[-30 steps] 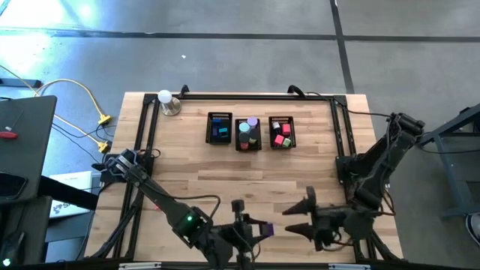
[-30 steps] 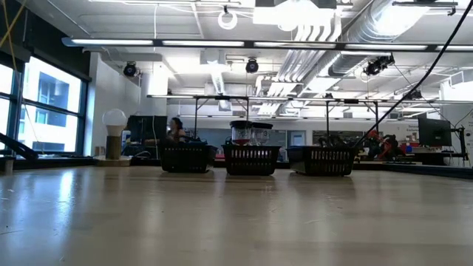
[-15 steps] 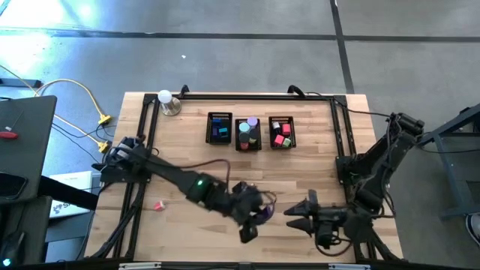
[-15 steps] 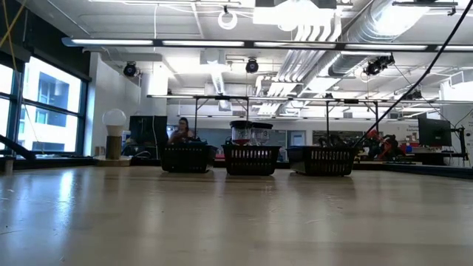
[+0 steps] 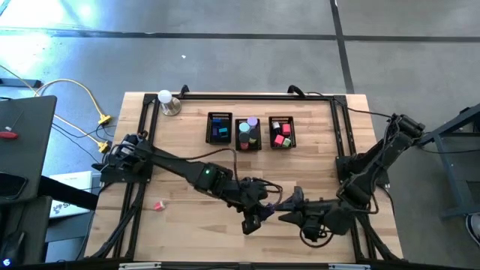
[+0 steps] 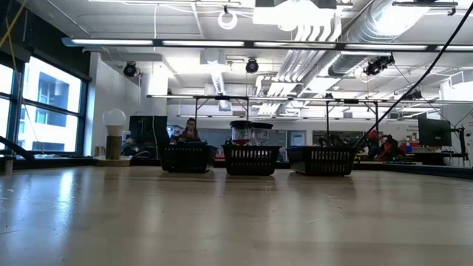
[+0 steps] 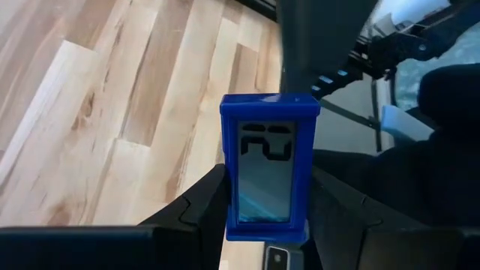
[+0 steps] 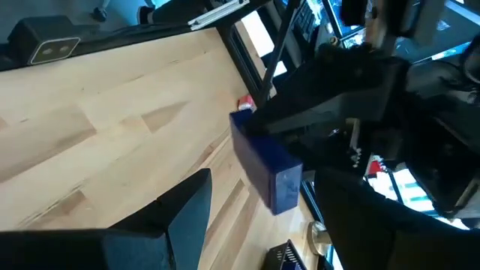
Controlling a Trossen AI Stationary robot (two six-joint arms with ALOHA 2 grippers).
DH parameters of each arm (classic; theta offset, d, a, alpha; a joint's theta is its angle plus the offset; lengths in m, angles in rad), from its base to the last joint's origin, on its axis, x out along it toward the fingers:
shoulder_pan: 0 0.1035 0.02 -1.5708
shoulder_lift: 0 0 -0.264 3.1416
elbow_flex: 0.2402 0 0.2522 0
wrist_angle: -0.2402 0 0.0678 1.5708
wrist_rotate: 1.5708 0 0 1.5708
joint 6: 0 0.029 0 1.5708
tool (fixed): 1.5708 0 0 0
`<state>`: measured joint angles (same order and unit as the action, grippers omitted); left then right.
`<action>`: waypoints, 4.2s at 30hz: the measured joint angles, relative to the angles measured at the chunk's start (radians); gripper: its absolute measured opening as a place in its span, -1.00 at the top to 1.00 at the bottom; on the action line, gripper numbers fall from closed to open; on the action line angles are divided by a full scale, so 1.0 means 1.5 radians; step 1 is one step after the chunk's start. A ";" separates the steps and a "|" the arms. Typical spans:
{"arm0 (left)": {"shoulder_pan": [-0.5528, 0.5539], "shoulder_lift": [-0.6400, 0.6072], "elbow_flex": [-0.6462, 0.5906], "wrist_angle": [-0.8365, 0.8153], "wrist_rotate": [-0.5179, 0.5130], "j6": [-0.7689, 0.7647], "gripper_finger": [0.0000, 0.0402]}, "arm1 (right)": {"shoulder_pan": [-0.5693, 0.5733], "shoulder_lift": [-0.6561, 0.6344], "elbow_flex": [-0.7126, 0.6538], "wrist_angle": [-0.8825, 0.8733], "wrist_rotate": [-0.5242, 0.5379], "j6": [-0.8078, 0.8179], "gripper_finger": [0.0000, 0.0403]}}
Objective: Pick & Place Office items
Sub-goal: Put the blue digital clock into the left black bin
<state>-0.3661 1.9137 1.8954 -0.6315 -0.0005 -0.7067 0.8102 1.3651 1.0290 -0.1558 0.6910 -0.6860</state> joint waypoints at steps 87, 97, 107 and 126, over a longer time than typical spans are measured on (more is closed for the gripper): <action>-0.151 -0.004 -0.001 -0.168 -0.517 0.599 -0.14 | -0.123 -0.003 0.000 -0.040 -0.066 0.304 0.78; -0.202 0.010 0.000 -0.159 -0.729 0.715 -0.14 | -0.189 -0.004 0.000 0.006 -0.166 0.409 0.78; -0.199 0.011 0.000 -0.167 -0.730 0.721 -0.14 | -0.210 -0.013 0.000 0.055 -0.189 0.444 0.78; -0.178 0.011 -0.001 -0.143 -0.768 0.788 -0.14 | -0.211 -0.013 0.000 0.102 -0.251 0.463 0.78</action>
<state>-0.6329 1.9297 1.8942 -0.8465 -1.1526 0.4752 0.4942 1.3460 1.0294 -0.0029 0.3149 0.0082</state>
